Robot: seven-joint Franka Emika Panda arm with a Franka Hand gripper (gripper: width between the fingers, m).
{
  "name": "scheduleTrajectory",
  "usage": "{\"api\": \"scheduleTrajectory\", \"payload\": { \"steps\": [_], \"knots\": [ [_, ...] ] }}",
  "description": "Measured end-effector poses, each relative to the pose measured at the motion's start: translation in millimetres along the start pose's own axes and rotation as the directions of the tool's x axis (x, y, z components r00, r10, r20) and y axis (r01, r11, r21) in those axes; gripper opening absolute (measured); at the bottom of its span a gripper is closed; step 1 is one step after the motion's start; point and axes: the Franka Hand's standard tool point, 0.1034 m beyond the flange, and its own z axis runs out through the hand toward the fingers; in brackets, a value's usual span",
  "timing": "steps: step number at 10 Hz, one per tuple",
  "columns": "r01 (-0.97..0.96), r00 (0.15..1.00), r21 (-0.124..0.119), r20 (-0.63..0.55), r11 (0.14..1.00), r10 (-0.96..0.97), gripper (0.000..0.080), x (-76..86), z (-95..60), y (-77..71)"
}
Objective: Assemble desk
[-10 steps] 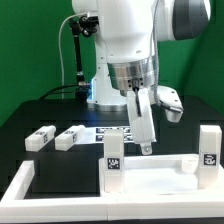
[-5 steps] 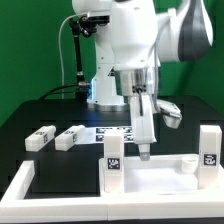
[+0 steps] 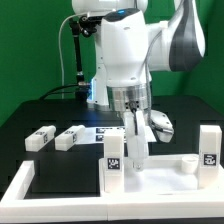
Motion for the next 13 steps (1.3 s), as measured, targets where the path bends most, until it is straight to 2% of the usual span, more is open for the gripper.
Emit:
{"api": "scheduleTrajectory", "payload": {
  "steps": [1, 3, 4, 5, 6, 13],
  "knots": [
    [0.003, 1.000, -0.002, 0.000, 1.000, -0.003, 0.0637, -1.0, 0.7, 0.6],
    [0.003, 1.000, -0.002, 0.000, 1.000, -0.003, 0.0285, -0.8, 0.9, 0.8],
    [0.003, 1.000, -0.002, 0.000, 1.000, -0.003, 0.0148, -0.8, 1.0, 0.9],
    [0.003, 1.000, -0.007, 0.001, 1.000, -0.003, 0.0148, -1.1, 1.7, 2.2],
    [0.003, 1.000, -0.009, 0.001, 1.000, -0.003, 0.0055, -1.1, 1.8, 2.8],
    [0.003, 1.000, -0.009, 0.001, 1.000, -0.003, 0.0055, -1.1, 1.8, 2.8]
  ]
}}
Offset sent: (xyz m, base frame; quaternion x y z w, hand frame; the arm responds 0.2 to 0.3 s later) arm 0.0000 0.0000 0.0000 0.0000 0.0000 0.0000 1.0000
